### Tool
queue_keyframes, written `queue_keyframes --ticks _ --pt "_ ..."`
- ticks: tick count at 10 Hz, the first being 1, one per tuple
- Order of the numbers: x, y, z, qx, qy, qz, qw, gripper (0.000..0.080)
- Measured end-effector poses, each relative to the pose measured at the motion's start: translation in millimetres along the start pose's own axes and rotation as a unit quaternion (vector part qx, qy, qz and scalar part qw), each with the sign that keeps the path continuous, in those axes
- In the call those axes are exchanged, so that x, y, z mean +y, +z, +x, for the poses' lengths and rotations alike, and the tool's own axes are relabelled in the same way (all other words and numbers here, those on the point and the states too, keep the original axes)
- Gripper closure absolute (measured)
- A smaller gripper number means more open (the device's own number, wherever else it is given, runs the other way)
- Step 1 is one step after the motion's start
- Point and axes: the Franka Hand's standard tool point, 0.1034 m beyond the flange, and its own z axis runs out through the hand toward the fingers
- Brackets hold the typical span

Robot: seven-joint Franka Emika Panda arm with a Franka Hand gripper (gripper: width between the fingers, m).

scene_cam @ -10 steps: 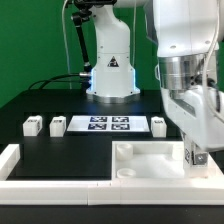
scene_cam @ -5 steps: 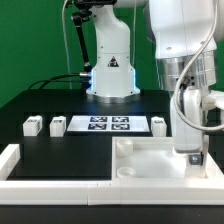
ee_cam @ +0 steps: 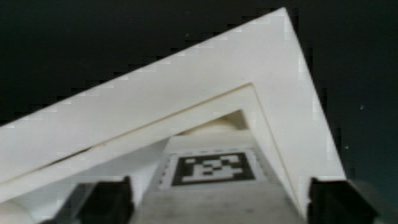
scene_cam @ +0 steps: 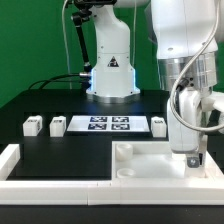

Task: Assemble square table

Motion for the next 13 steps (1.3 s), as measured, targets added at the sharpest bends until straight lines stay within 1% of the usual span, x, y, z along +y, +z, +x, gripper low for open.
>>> queue_keyframes --ticks 1,2,4,5,6,8,13 --pt "1.1 -0.9 -2.5 -0.001 -0.004 0.0 1.0 0.023" --pt "4.7 -6.8 -9.5 -0.004 -0.015 0.002 1.0 0.0166" --pt "13.0 -20.9 -17.2 -0.008 -0.027 0.004 1.0 0.0155" --pt "15.7 -30.5 -22.0 -0.012 -0.03 0.007 0.999 0.0151" --pt "16.7 -35.9 -24.7 -0.015 -0.032 0.009 0.999 0.0151" --pt "17.7 -33.3 -23.8 -0.013 -0.035 0.008 0.999 0.0151" --pt "18.2 -33.0 -24.5 -0.013 -0.043 0.008 0.999 0.0151"
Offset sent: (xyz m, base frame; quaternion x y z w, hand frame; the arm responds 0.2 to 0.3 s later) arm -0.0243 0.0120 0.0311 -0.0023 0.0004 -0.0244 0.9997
